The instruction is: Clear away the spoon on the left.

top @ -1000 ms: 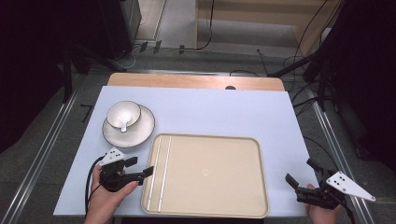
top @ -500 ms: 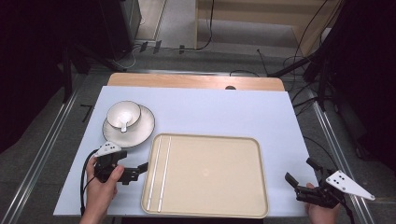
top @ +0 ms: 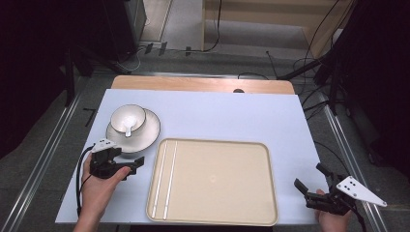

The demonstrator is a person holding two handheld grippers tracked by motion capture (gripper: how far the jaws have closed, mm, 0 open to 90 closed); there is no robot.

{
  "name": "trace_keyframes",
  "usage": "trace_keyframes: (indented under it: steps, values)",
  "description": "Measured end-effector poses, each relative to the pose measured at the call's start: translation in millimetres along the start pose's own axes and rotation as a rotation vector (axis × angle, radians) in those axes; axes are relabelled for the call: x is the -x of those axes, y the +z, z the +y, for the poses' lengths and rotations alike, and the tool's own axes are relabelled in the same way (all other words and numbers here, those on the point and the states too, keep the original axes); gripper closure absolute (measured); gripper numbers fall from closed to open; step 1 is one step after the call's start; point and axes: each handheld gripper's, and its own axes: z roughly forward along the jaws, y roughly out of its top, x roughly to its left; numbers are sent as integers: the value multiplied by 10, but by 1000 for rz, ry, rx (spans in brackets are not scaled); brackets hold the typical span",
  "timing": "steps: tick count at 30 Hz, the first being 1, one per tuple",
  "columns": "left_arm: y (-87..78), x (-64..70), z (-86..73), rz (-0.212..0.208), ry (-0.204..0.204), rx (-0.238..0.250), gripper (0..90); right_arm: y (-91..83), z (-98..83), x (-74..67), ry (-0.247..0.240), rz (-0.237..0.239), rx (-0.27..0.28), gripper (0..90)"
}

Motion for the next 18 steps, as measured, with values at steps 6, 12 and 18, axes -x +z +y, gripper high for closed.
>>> trace_keyframes:
  steps: [6, 12, 18]
  values:
    - [22, -67, 132, 90, -19, 3, 203, 10, 10, -21, 2, 2, -1, 2]
    - [55, -71, 211, 142, -22, 21, 272, 23, 11, -36, -1, 5, -4, 2]
    - [61, -98, 285, 172, -45, 46, 362, 4, 12, -31, -1, 3, 0, 2]
